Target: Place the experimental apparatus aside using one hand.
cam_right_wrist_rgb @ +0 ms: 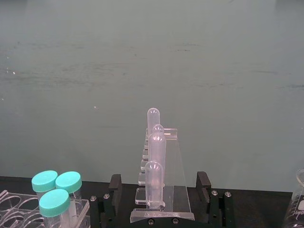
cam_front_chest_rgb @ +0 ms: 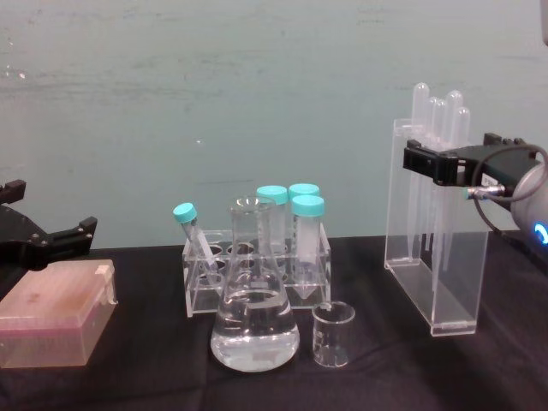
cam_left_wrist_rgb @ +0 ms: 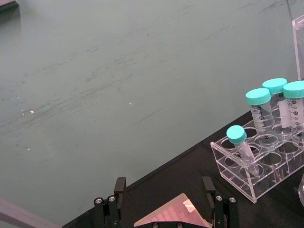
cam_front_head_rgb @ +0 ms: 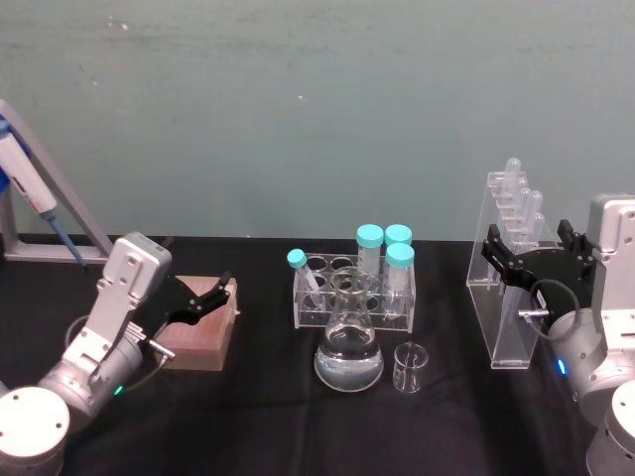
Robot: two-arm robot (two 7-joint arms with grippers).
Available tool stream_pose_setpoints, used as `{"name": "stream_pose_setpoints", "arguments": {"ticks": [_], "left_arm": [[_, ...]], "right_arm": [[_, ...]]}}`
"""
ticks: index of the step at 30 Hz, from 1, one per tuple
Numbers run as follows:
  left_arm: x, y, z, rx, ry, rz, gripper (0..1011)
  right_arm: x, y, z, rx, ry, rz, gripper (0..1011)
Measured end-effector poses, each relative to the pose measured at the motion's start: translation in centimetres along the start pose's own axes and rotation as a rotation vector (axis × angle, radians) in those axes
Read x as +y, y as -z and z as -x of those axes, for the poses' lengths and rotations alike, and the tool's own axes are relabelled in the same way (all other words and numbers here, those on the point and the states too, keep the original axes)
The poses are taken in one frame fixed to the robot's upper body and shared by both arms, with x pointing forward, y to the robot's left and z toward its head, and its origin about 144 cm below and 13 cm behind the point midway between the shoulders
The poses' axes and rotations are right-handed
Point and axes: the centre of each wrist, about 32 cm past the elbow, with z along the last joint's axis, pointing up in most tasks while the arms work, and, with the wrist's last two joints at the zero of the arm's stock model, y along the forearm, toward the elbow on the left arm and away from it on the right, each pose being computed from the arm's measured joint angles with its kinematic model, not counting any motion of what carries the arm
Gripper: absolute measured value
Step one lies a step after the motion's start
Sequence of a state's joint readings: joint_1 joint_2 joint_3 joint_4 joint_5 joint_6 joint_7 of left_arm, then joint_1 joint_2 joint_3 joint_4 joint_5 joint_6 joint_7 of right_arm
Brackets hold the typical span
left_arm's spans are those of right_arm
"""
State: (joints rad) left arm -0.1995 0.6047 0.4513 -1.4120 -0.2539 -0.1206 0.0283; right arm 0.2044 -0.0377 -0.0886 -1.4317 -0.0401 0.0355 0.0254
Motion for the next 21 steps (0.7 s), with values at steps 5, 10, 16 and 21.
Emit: {"name": "stream_pose_setpoints", "arguments": {"ticks": [5, 10, 16, 21], "left_arm": [[0.00, 0.00, 0.00, 0.000, 0.000, 0.000, 1000], [0.00, 0.00, 0.00, 0.000, 0.000, 0.000, 1000], [0.00, 0.00, 0.00, 0.000, 0.000, 0.000, 1000], [0.00, 0.00, 0.00, 0.000, 0.000, 0.000, 1000]], "right_arm": [[0.00, 0.00, 0.00, 0.000, 0.000, 0.000, 1000], [0.00, 0.00, 0.00, -0.001, 0.001, 0.000, 947], [0.00, 0.00, 0.00, -0.001, 0.001, 0.000, 801], [0.00, 0.00, 0.00, -0.001, 0.001, 0.000, 652]]}}
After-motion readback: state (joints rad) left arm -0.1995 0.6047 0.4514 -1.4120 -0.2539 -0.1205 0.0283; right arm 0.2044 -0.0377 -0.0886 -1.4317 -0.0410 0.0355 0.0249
